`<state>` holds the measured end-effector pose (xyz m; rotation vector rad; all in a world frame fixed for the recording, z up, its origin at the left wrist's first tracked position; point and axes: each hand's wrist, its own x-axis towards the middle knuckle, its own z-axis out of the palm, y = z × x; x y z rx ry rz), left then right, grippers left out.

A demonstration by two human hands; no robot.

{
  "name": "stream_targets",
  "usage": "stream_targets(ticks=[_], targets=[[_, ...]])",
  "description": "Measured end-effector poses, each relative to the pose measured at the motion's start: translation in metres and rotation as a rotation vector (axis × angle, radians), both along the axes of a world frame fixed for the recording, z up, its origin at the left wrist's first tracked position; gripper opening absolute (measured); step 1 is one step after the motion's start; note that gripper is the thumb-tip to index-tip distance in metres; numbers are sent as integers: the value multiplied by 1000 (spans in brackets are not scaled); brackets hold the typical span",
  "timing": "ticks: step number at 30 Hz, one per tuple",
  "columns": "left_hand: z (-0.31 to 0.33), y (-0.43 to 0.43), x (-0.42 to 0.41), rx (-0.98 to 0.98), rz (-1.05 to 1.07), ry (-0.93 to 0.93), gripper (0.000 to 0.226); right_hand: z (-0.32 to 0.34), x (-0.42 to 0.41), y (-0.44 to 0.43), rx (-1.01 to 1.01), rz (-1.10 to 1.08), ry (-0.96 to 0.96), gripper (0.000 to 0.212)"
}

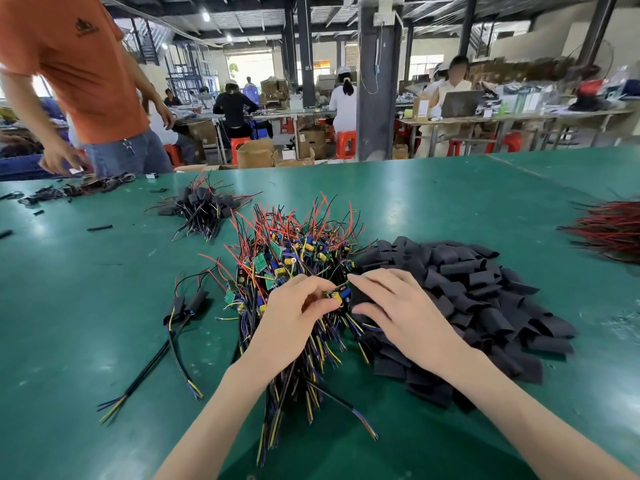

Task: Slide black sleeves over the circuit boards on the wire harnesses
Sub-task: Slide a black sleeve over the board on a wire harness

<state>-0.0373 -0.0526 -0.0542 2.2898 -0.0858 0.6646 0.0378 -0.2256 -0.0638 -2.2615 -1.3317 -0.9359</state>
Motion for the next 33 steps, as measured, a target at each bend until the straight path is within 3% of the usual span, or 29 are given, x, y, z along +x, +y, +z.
stream_targets(ticks=[5, 9, 14, 18, 22, 28, 33], targets=[[2, 2, -1, -67, -54, 70, 11, -1, -1, -2, 54, 84, 189, 37], [1, 5, 0, 33, -46, 123, 20, -2, 5, -5, -21, 182, 365, 37], [1, 5, -1, 19, -43, 151, 21, 0, 4, -5, -36, 201, 234, 37], [2, 4, -2, -162, -35, 146, 16, 2, -1, -2, -39, 152, 0, 41], [3, 3, -1, -256, -43, 167, 16, 2, -2, -4, -16, 114, -51, 47], [3, 6, -2, -318, -51, 178, 10, 4, -2, -5, -6, 159, -4, 46], [6, 4, -4, -283, -86, 152, 14, 3, -3, -5, 33, 261, 245, 41]])
